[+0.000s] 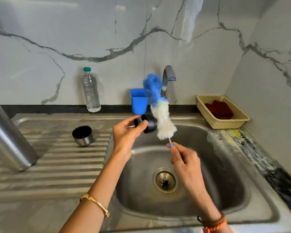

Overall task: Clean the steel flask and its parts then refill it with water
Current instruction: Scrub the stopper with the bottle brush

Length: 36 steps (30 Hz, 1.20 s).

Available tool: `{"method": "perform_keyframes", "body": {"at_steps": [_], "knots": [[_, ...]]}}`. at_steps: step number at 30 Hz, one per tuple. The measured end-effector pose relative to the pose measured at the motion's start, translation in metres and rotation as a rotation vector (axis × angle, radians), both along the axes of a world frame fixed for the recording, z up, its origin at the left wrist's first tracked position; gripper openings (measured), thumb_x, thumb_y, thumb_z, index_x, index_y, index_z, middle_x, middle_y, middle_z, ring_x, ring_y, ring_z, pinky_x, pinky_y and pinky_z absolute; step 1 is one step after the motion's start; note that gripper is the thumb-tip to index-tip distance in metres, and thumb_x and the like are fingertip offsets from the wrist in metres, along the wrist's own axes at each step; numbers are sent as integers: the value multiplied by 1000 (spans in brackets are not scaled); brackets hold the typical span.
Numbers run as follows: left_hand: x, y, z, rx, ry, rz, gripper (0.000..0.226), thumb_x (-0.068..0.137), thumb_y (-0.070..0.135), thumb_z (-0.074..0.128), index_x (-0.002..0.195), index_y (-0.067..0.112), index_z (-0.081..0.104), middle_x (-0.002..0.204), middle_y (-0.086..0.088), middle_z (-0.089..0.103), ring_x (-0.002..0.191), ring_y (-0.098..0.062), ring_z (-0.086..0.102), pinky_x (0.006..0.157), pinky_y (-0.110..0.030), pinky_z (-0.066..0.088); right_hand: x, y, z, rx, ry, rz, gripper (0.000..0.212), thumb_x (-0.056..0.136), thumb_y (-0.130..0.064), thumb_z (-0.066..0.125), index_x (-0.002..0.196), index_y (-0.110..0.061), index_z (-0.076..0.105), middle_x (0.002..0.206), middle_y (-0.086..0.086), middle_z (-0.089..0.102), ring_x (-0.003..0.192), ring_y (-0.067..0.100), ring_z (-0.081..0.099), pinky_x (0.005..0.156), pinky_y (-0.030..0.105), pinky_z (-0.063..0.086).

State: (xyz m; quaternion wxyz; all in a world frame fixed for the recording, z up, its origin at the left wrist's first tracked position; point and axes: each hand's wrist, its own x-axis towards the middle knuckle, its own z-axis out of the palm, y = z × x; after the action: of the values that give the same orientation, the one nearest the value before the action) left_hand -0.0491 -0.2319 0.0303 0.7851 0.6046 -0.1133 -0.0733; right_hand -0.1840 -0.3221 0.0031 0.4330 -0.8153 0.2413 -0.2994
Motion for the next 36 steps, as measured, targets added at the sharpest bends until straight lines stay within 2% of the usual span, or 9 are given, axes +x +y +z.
{"method": "perform_keyframes", "body": {"at_steps": [10,13,15,17,20,22,25,31,36], "knots": [[12,6,16,-85,52,-87,21,77,0,68,95,10,66,75,4,66,63,0,64,66,-17,56,-8,30,-18,221,-51,-69,20,92,-20,53,98,-22,72,42,-9,36,50,5,40,45,18,29],[18,3,16,-165,151,14,17,81,3,66,97,5,63,74,1,62,52,3,60,59,-15,54,-21,38,-14,186,-25,-33,19,90,-13,56,100,-18,72,50,-4,59,48,5,55,46,11,32],[24,3,15,-181,223,33,12,82,6,66,94,6,62,68,3,66,52,2,62,57,-14,54,-31,47,-16,200,-44,-42,20,88,-11,60,101,-20,72,80,11,71,81,8,64,54,5,37],[22,2,11,-186,297,-54,6,84,10,65,87,6,62,66,4,68,57,-2,65,60,-17,56,-28,45,-16,237,-65,-47,18,88,-10,59,97,-16,73,69,7,71,67,8,66,52,7,37],[16,-3,5,-248,429,-138,10,84,14,64,83,5,61,81,-7,65,74,-13,64,62,-22,58,-15,26,-13,203,-45,-63,16,91,-13,56,92,-13,72,45,-5,39,43,3,32,44,12,29],[22,-3,6,-290,464,-81,11,83,15,65,83,5,60,85,-9,63,82,-16,61,58,-21,57,-17,28,-11,158,-34,-42,15,90,-13,57,88,-17,71,46,-4,46,45,2,33,44,12,29],[35,0,9,-259,389,22,7,82,12,67,83,8,61,83,-6,62,80,-15,61,59,-20,57,-28,42,-18,103,-28,-43,19,85,-10,63,96,-23,72,79,-3,71,58,-4,56,55,9,39],[38,3,7,-82,79,34,28,75,-4,70,100,9,65,91,-5,63,89,-20,59,87,-35,51,-31,23,-13,180,14,-90,44,76,-11,72,64,-53,67,64,-3,70,53,-1,49,61,19,44],[46,9,10,-135,55,105,27,76,-7,68,90,16,63,91,1,62,96,-19,58,87,-28,51,-32,11,-8,319,-2,-143,10,75,-25,73,65,-27,72,58,-6,68,53,4,56,67,34,48]]}}
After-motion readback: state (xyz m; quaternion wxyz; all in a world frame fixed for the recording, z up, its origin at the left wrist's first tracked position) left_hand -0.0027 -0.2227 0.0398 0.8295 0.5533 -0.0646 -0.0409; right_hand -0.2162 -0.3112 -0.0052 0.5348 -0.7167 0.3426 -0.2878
